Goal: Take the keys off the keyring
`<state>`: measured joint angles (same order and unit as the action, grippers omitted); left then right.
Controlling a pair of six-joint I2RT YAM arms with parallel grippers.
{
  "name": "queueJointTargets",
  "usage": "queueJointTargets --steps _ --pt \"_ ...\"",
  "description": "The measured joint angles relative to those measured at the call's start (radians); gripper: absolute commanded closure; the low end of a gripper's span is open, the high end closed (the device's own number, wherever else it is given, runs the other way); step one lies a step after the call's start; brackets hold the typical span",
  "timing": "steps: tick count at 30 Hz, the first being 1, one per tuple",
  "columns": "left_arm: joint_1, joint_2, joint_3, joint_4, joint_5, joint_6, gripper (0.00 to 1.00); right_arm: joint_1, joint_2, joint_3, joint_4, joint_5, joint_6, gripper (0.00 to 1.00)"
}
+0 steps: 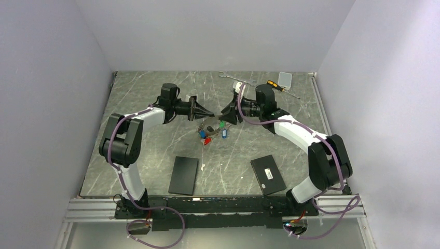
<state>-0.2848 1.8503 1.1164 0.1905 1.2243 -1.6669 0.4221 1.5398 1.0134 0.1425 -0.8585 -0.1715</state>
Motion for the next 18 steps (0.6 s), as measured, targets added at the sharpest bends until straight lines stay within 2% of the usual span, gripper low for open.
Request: queueJointTargets --steps 11,18 --pt "-0.002 0.0 0.0 0.105 0.0 -0.101 1.0 0.011 0.096 -0.13 0.388 -0.018 0.173 0.55" --pt "-0.011 0.0 -0.001 0.127 0.0 -0.111 1.0 0.034 0.124 -0.144 0.549 -0.007 0.233 0.53"
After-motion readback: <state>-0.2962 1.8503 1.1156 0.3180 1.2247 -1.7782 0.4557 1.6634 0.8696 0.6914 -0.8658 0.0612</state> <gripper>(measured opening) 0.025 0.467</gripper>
